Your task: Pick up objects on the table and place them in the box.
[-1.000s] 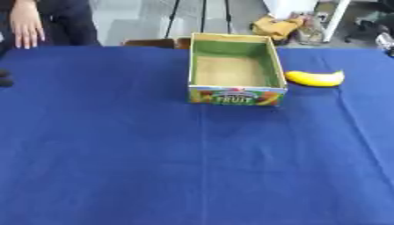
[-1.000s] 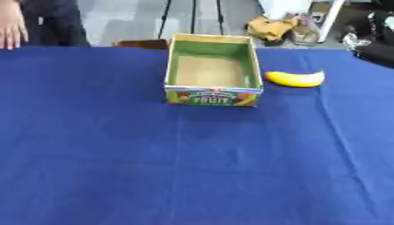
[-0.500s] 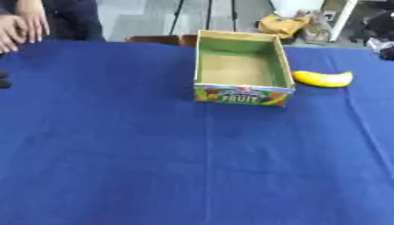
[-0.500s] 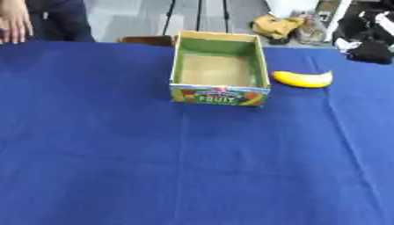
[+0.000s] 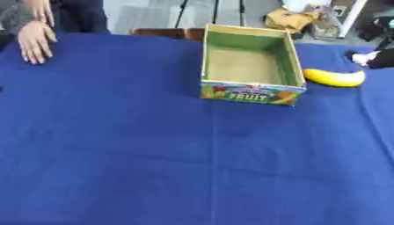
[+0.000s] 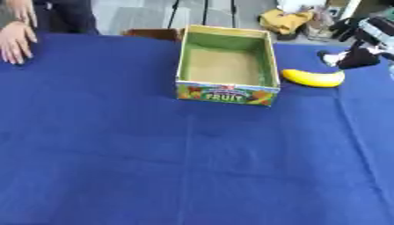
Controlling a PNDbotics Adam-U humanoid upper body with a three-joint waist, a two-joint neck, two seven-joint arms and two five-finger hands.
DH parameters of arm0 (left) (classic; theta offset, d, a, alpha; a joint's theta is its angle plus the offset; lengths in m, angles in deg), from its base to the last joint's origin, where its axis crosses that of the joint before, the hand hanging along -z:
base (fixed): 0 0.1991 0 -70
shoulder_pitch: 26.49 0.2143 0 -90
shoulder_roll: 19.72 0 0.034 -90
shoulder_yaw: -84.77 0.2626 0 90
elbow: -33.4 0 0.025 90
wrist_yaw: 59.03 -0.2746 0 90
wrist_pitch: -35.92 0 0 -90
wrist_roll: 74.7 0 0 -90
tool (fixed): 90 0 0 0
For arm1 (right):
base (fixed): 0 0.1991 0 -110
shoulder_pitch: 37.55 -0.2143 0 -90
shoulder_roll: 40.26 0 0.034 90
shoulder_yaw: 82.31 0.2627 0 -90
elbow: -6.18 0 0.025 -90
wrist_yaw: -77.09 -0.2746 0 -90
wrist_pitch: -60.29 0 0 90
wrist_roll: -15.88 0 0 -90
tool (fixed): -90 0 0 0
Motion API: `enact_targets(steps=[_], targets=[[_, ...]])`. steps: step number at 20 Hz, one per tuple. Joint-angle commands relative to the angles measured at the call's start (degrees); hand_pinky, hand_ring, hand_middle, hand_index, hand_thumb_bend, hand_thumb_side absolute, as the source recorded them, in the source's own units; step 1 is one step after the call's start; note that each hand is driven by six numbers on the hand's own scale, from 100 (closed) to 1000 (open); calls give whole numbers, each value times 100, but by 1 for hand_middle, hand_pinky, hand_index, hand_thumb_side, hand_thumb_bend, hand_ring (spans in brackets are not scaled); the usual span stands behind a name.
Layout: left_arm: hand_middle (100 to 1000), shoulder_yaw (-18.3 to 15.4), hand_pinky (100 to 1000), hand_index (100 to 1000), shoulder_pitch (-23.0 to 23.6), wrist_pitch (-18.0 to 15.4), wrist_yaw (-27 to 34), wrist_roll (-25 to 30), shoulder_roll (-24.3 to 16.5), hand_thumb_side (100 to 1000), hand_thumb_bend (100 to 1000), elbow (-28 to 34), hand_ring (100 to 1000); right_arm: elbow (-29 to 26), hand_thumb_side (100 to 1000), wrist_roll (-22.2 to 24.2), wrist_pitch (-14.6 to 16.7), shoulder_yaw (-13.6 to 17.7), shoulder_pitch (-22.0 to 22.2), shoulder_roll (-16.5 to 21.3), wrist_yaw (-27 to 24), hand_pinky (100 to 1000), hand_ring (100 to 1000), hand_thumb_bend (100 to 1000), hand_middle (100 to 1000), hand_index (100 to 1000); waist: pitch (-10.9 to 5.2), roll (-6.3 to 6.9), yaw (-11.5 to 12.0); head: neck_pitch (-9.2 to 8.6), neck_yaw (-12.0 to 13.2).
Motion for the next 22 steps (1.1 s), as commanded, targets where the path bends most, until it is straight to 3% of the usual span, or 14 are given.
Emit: enact_targets(steps=[1, 22], targets=[[605, 15, 607, 757, -78, 2, 36, 37, -116, 770, 518, 100, 602, 225, 162, 124, 26, 129, -217, 117, 345, 610, 781, 454, 724, 837, -66, 5, 29, -53, -64], [604, 45, 608, 757, -113, 15, 56, 89, -123, 770, 522, 131, 601, 1031, 100, 250, 36, 233, -537, -149, 1219, 607, 748, 345, 695, 787, 23, -9, 229, -121, -250]])
